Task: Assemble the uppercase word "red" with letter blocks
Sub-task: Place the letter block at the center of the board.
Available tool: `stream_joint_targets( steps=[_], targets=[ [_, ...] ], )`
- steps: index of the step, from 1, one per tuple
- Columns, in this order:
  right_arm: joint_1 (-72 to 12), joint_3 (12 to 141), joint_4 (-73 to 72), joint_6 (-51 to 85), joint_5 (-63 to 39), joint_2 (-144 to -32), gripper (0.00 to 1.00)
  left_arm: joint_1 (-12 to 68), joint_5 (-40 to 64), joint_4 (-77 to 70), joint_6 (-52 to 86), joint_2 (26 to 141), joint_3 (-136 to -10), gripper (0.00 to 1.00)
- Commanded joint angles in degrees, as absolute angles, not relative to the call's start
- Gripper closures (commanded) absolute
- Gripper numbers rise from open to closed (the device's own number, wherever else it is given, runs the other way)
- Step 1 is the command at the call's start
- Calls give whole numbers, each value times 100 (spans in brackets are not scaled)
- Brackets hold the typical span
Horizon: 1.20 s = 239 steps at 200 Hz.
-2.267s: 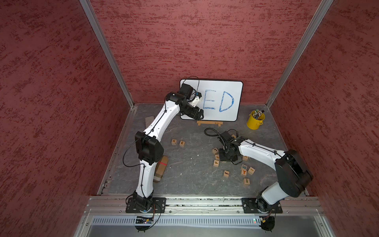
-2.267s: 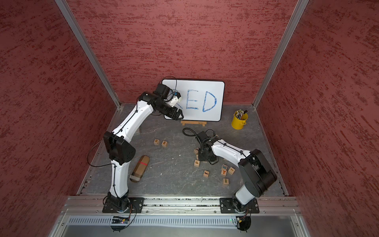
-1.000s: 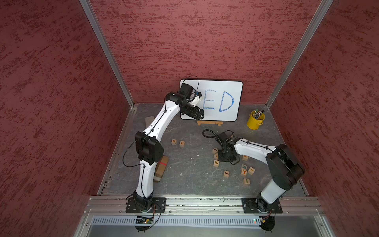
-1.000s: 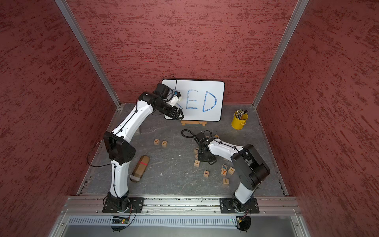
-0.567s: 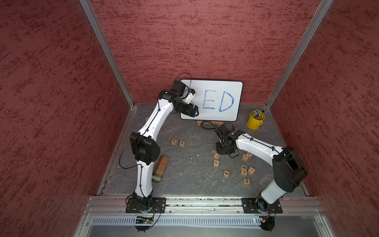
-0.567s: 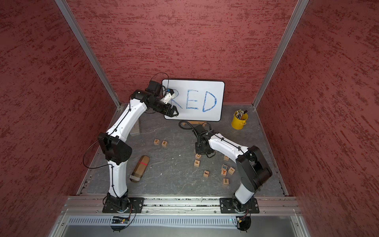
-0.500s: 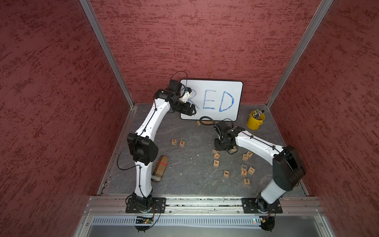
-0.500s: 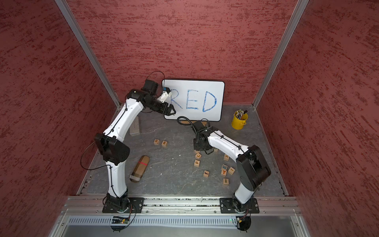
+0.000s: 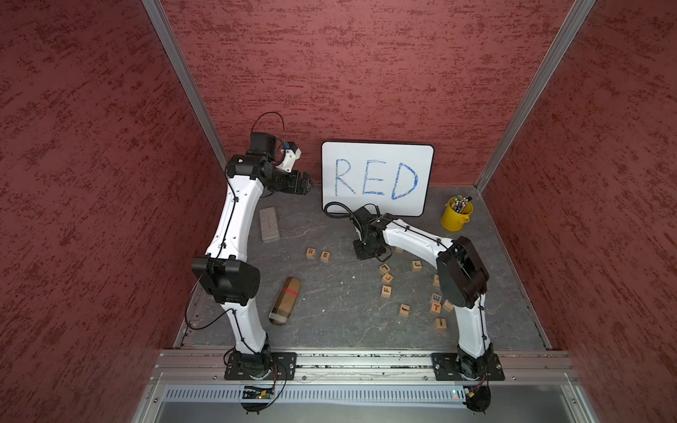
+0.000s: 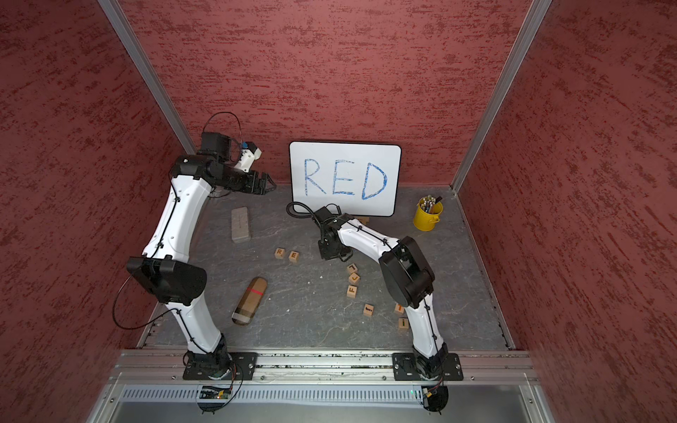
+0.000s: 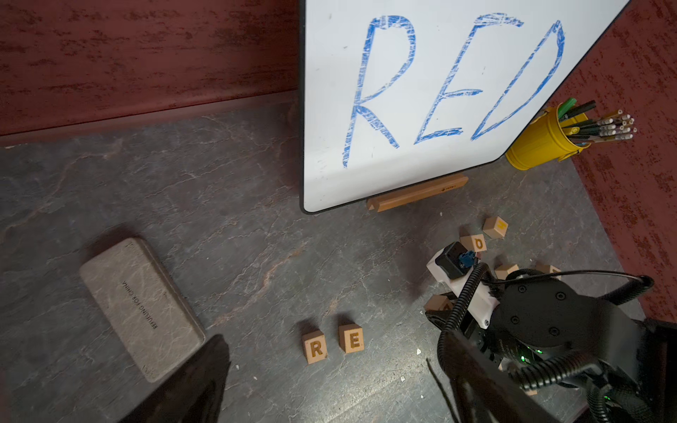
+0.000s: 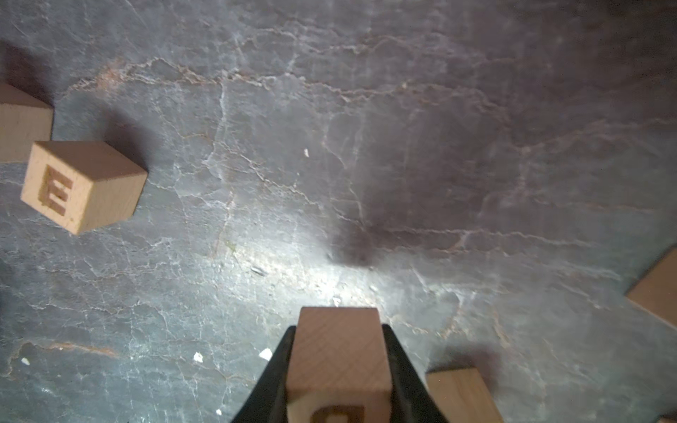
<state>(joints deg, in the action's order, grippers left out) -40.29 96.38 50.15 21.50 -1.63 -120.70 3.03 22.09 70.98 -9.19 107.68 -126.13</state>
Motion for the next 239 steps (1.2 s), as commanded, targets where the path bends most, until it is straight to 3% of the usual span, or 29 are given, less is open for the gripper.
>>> stream_joint_targets(
  steps=[1,68,167,199,239],
  targets=[
    [-4167,9977,5214,2083,-215,-12315,80,202,2314,7168,-891,10611,-12465,8],
    [-4401,10732,5458,2083,-69,-13013,77,220,2463,7119,-1001,10545,-12301,7],
    [-4438,10870,5279,2062,-160,-12926,54,376,2497,6940,-1335,10479,-12244,1],
    [-4438,10948,5302,2060,-87,-12702,53,394,2437,7226,-1614,10623,-12862,0],
    [-4387,10602,5197,2210,64,-11901,51,578,2190,8329,-2462,11474,-14696,0]
  ],
)
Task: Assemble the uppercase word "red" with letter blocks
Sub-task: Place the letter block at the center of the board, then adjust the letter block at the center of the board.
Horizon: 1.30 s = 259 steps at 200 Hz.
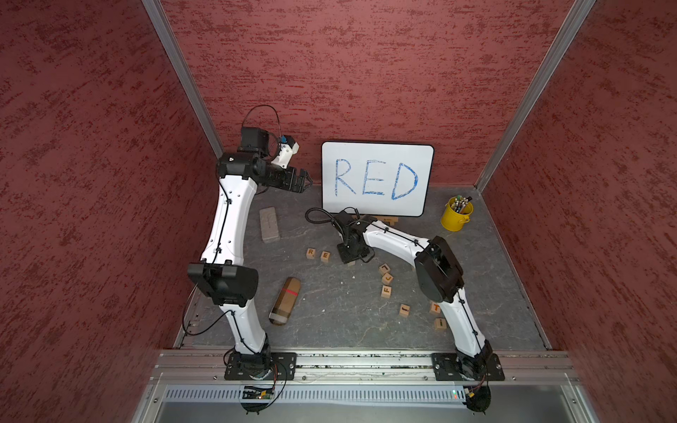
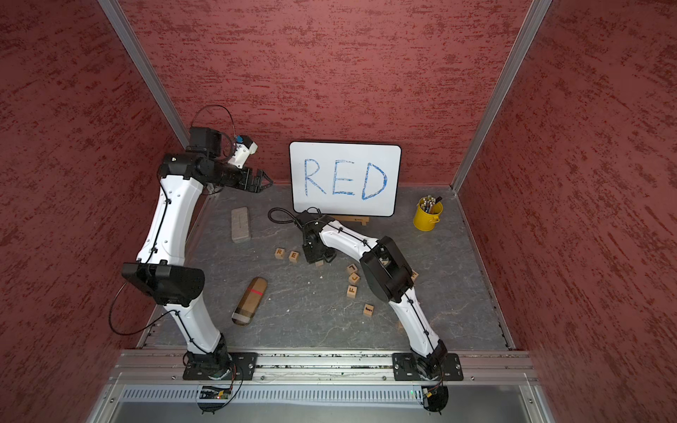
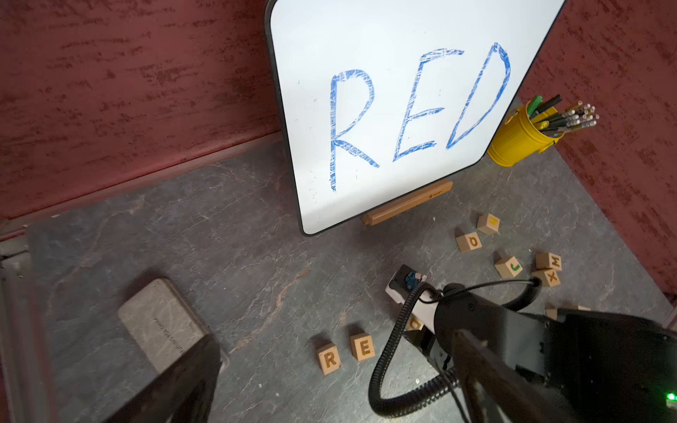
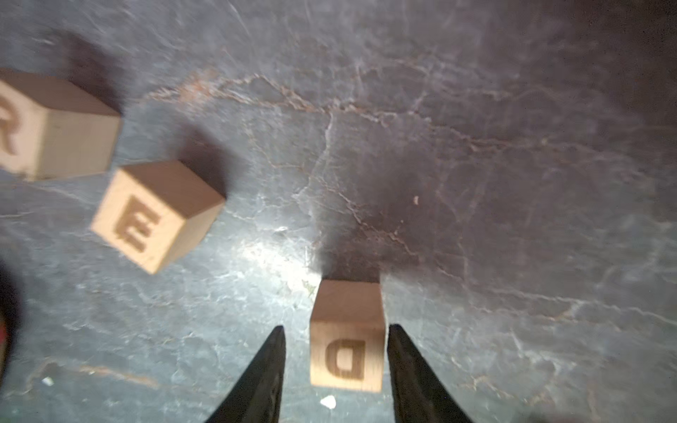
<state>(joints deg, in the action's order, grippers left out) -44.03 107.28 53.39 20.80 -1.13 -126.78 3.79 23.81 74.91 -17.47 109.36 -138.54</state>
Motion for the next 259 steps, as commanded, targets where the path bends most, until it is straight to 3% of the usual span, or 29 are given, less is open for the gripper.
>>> stream_joint_targets(
  steps=[1,33,121,177,259],
  targets=[
    [-4382,10592,5196,2212,67,-11879,51,592,2176,8366,-2483,11498,-14735,0],
    [-4177,9932,5264,2395,487,-11069,51,1108,1991,8923,-2849,11671,-14833,0],
    [-2117,7068,5111,2740,704,-7743,52,3047,1664,7345,-2450,11295,-11348,1],
    [-1833,6568,4832,2638,484,-7518,52,3499,920,6097,-2025,11428,-10046,4],
    [-1749,6627,4492,2378,228,-7805,53,3792,306,5292,-1797,11997,-9635,21]
  ],
)
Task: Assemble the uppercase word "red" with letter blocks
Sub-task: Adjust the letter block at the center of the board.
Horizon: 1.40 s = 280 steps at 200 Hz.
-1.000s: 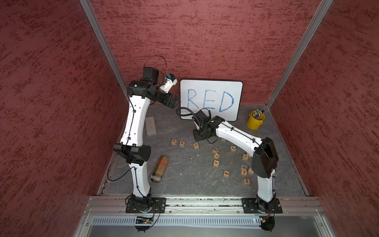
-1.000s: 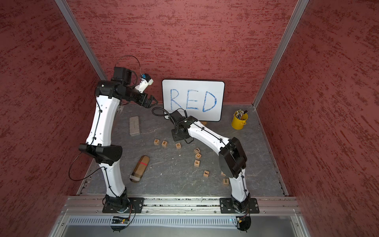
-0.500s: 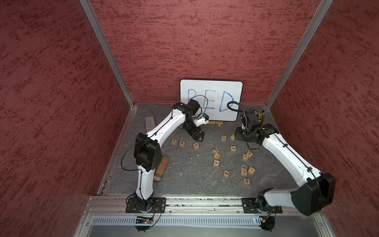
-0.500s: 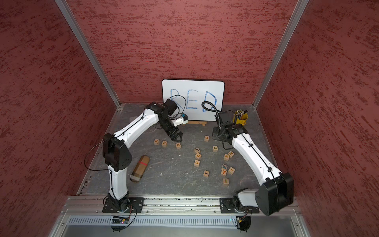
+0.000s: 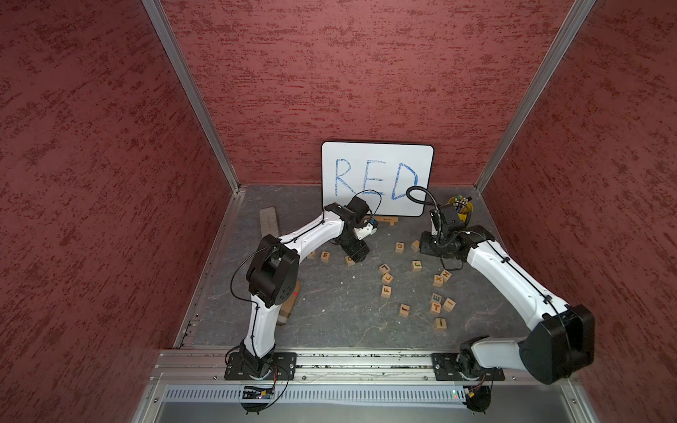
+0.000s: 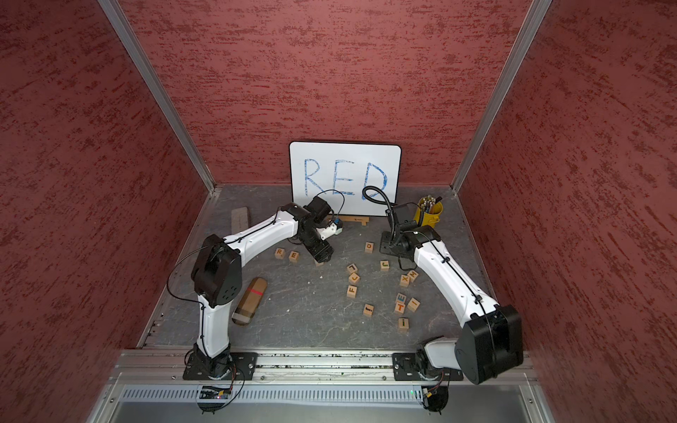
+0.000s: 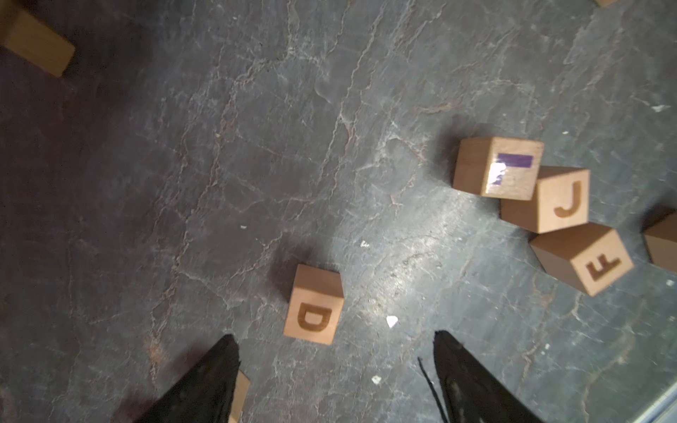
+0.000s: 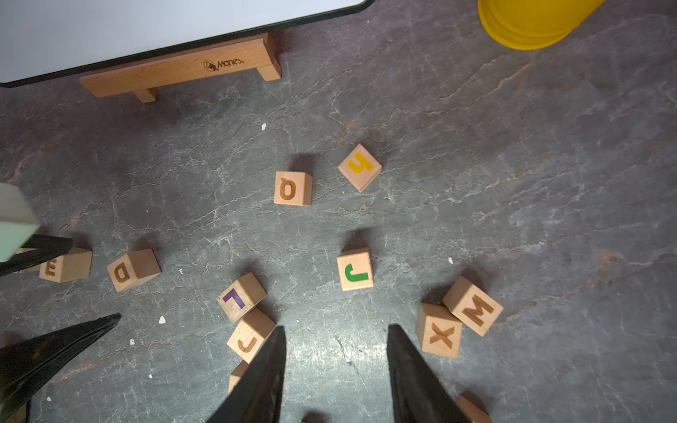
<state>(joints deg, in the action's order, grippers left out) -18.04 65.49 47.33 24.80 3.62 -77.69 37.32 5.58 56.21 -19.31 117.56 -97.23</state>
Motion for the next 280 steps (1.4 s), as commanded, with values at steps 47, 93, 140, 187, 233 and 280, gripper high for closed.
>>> stream_joint_targets(
  steps=[47,93,140,187,233,280],
  targets=[
    [-1688,6627,4439,2192,141,-7895,53,3779,286,5193,-1731,12110,-9545,34],
    [-1584,6627,4373,2034,35,-7963,53,3788,219,5260,-1670,12180,-9520,36],
    [-1506,6592,4293,1925,-46,-8007,53,3779,145,5291,-1652,12128,-9363,36],
    [-1451,6576,4281,1849,-71,-8005,53,3771,176,5326,-1642,12120,-9316,36],
    [-1400,6500,4210,1830,-132,-8007,53,3762,159,5440,-1576,12241,-9436,61],
    [-1345,6495,4142,1749,-186,-8033,53,3662,191,5705,-1159,12347,-9590,69]
  ],
)
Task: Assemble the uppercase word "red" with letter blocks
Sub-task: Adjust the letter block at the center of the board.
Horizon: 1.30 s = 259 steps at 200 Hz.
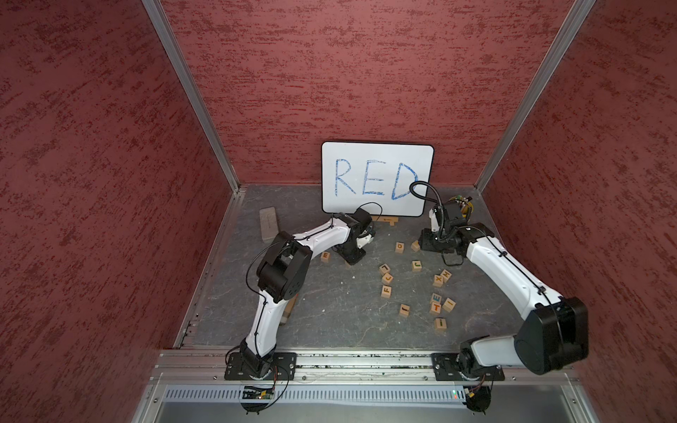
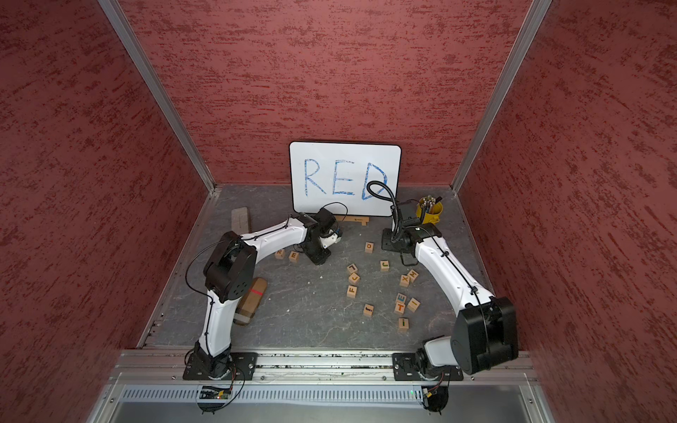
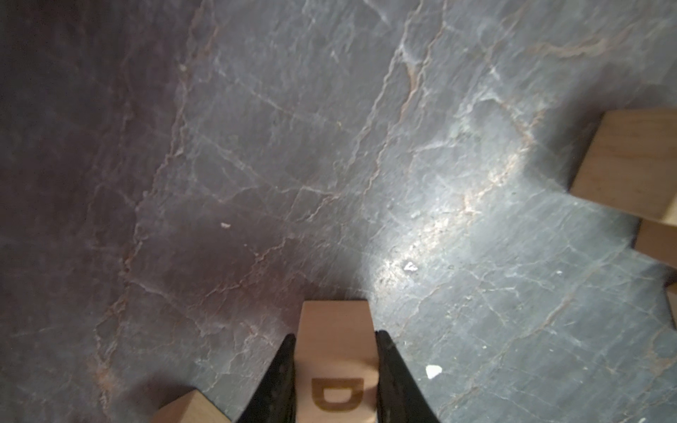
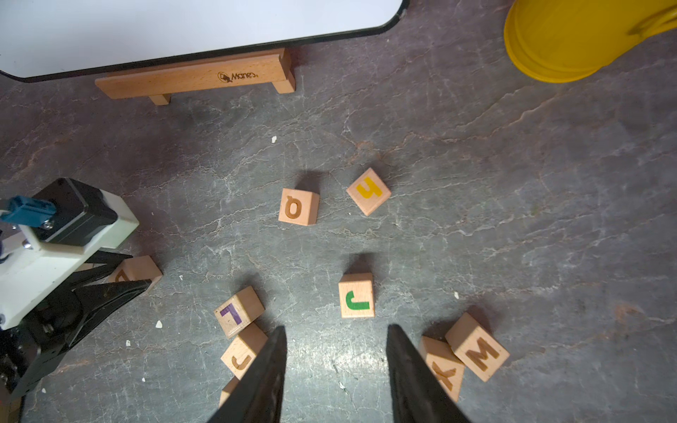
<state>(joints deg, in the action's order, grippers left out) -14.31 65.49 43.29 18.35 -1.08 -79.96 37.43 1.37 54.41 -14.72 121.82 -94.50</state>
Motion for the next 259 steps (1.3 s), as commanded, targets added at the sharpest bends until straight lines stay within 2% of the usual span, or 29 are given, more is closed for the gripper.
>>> stream_joint_targets(
  steps=[1,27,55,83,104,149,184,220,259],
  targets=[
    [-1340,6495,4141,1744,-189,-8037,53,3659,197,5713,-1146,12348,-9594,69],
    [-1314,6486,4072,1673,-235,-8127,53,3582,319,5923,-791,12341,-9652,67],
    [-1283,6469,3995,1622,-272,-8189,54,3678,167,5814,-882,12175,-9437,53],
    [-1266,6502,3955,1611,-314,-8191,54,3683,12,5723,-1131,12032,-9427,27],
    [-1259,6537,3979,1625,-307,-8157,54,3659,-98,5608,-1750,11770,-9494,18],
    [-1261,6548,4091,1697,-203,-8056,54,3564,979,6538,-4395,11435,-9990,16],
    [-1248,6526,4113,1874,-159,-8042,54,3447,1046,7364,-6130,11639,-10287,18],
    [-1249,6444,4078,2106,-158,-8020,54,3398,1202,7495,-6964,11708,-10268,19],
    [-1249,6427,4096,2266,-101,-7972,54,3467,1132,6841,-7198,11856,-10037,16]
  ],
)
